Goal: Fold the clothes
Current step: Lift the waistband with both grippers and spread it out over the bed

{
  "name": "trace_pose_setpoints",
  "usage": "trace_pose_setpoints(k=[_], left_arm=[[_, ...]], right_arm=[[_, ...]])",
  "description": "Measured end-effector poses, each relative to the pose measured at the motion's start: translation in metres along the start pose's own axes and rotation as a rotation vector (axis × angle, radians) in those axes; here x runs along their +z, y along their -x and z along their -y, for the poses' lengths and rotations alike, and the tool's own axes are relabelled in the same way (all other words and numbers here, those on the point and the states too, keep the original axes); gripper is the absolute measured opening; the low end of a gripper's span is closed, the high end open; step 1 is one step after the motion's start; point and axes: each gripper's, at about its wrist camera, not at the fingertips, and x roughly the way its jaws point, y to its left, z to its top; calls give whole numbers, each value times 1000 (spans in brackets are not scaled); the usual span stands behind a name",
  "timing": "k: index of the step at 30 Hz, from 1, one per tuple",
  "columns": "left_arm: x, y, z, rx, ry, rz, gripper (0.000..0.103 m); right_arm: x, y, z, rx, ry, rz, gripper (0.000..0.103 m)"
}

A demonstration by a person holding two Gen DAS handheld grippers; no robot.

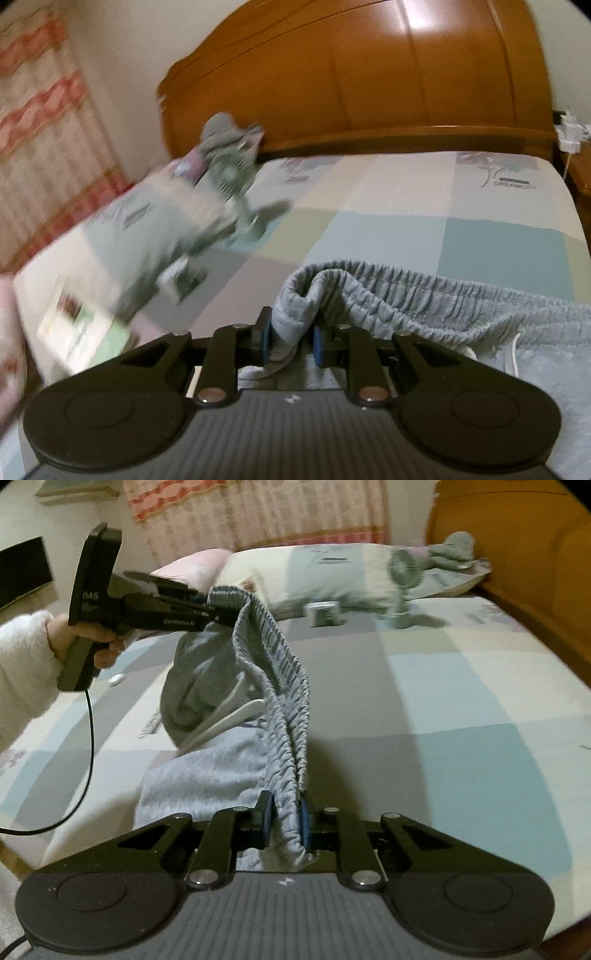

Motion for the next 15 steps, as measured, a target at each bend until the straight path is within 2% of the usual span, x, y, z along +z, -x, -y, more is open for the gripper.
trace_pose_setpoints(k=[4,8,15], left_arm=[[44,-36,21,-33,-63,16,19],[76,-82,45,-63,-111,-11,18],[105,-161,87,-111,-158,-61,18]], right_arm=[[6,7,28,-88,-25,8,18],[10,1,62,-169,-63,2,17],[11,-20,129,-295,-132,-36,14]])
